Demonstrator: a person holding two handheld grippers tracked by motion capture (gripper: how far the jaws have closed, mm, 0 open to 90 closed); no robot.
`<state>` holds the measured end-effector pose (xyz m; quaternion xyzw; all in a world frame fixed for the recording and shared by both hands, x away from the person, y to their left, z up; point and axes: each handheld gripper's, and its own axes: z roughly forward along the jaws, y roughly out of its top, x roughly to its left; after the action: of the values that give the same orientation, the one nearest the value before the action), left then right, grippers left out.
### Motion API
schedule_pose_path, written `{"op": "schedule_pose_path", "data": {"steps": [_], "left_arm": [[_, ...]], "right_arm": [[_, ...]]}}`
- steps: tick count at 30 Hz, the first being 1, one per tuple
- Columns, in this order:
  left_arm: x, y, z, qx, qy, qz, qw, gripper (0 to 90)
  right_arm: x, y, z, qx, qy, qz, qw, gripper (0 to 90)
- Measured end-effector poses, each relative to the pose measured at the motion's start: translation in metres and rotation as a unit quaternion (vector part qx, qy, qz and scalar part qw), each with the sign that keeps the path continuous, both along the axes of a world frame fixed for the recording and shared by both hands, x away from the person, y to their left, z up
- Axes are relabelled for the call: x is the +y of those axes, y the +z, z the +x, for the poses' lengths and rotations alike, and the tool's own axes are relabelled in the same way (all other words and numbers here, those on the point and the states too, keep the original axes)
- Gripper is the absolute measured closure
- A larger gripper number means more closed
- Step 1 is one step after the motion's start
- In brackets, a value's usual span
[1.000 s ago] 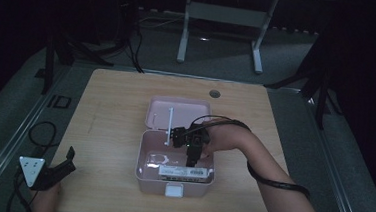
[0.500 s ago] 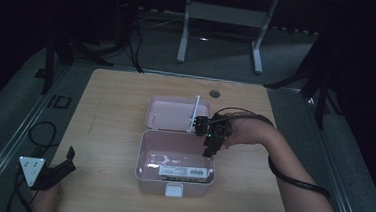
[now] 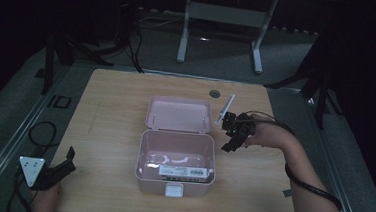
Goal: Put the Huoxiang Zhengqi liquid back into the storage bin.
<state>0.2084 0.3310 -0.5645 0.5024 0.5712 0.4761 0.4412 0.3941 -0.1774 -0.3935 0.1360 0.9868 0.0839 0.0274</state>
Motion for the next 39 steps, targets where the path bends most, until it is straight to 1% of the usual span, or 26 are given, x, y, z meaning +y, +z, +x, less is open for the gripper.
{"op": "schedule_pose_path", "data": {"steps": [2,4,5,6,8,9,10,13,14,15,17,19,21,22,23,24,25,28,29,31,32,33,34,35,38,39], "left_arm": [[0.000,0.000,0.000,0.000,0.000,0.000,1.0000,3.4],[0.000,0.000,0.000,0.000,0.000,0.000,1.0000,3.4],[0.000,0.000,0.000,0.000,0.000,0.000,1.0000,3.4],[0.000,0.000,0.000,0.000,0.000,-0.001,1.0000,3.4],[0.000,0.000,0.000,0.000,0.000,-0.001,1.0000,3.4],[0.000,0.000,0.000,0.000,0.000,-0.001,1.0000,3.4],[0.000,0.000,0.000,0.000,-0.001,-0.001,1.0000,3.4],[0.000,0.000,0.000,0.000,-0.001,-0.001,1.0000,3.4],[0.000,0.000,0.000,0.000,0.000,-0.001,1.0000,3.4],[0.000,0.000,0.000,0.000,-0.001,-0.002,1.0000,3.4],[0.000,0.000,0.000,0.000,0.000,-0.001,1.0000,3.4],[0.000,0.000,0.000,0.000,-0.001,-0.001,1.0000,3.4],[0.000,0.000,0.000,0.000,-0.001,-0.002,1.0000,3.4],[0.000,0.000,0.000,-0.001,-0.001,-0.002,1.0000,3.4],[0.000,0.000,0.000,-0.001,-0.001,-0.002,1.0000,3.4],[0.000,0.000,0.000,-0.001,-0.001,-0.001,1.0000,3.4],[0.000,0.000,0.000,-0.001,-0.001,-0.001,1.0000,3.4],[0.000,0.000,0.000,-0.002,-0.001,-0.001,1.0000,3.4],[0.000,0.000,0.000,-0.002,0.000,-0.001,1.0000,3.4],[0.000,0.000,0.000,-0.002,-0.001,-0.001,1.0000,3.4],[0.000,0.000,0.000,-0.002,0.000,-0.001,1.0000,3.4],[0.000,0.000,0.000,-0.002,0.000,-0.001,1.0000,3.4],[0.000,0.000,0.000,-0.001,0.000,-0.002,1.0000,3.4],[0.000,0.000,0.000,-0.001,0.000,-0.001,1.0000,3.4],[0.000,0.000,0.000,-0.001,0.000,0.000,1.0000,3.4],[0.000,0.000,0.000,-0.001,0.001,-0.001,1.0000,3.4]], "right_arm": [[-0.007,-0.005,0.003,-0.005,-0.027,0.027,0.9993,27.5],[-0.014,-0.011,0.008,-0.008,-0.052,0.058,0.9970,17.2],[-0.018,-0.015,0.010,-0.014,-0.056,0.074,0.9956,14.6],[-0.022,-0.019,0.011,-0.016,-0.066,0.088,0.9938,13.0],[-0.030,-0.028,0.015,-0.037,-0.089,0.121,0.9880,12.2],[-0.034,-0.033,0.016,-0.043,-0.094,0.131,0.9861,10.4],[-0.038,-0.039,0.017,-0.057,-0.101,0.144,0.9827,10.4],[-0.049,-0.056,0.018,-0.112,-0.138,0.192,0.9652,10.4],[-0.054,-0.063,0.018,-0.124,-0.150,0.211,0.9580,10.4],[-0.057,-0.071,0.017,-0.133,-0.161,0.222,0.9524,10.5],[-0.062,-0.086,0.014,-0.166,-0.174,0.235,0.9419,10.4],[-0.066,-0.101,0.011,-0.178,-0.194,0.245,0.9332,10.4],[-0.070,-0.116,0.007,-0.199,-0.213,0.257,0.9216,10.4],[-0.073,-0.122,0.005,-0.204,-0.224,0.268,0.9147,10.4],[-0.073,-0.122,0.005,-0.204,-0.224,0.268,0.9147,10.4],[-0.079,-0.132,0.001,-0.218,-0.247,0.281,0.9015,10.4],[-0.083,-0.135,0.000,-0.226,-0.255,0.290,0.8942,10.4],[-0.094,-0.142,-0.005,-0.242,-0.279,0.309,0.8762,10.5],[-0.098,-0.143,-0.006,-0.247,-0.286,0.312,0.8717,10.4],[-0.105,-0.143,-0.007,-0.249,-0.294,0.315,0.8673,10.4],[-0.109,-0.143,-0.009,-0.259,-0.299,0.312,0.8637,10.4],[-0.109,-0.143,-0.009,-0.259,-0.299,0.312,0.8637,10.4],[-0.114,-0.143,-0.010,-0.261,-0.304,0.316,0.8602,10.4],[-0.121,-0.143,-0.013,-0.268,-0.318,0.315,0.8528,10.4],[-0.132,-0.142,-0.017,-0.277,-0.334,0.320,0.8420,10.5],[-0.137,-0.142,-0.018,-0.281,-0.344,0.320,0.8369,10.4]]}}
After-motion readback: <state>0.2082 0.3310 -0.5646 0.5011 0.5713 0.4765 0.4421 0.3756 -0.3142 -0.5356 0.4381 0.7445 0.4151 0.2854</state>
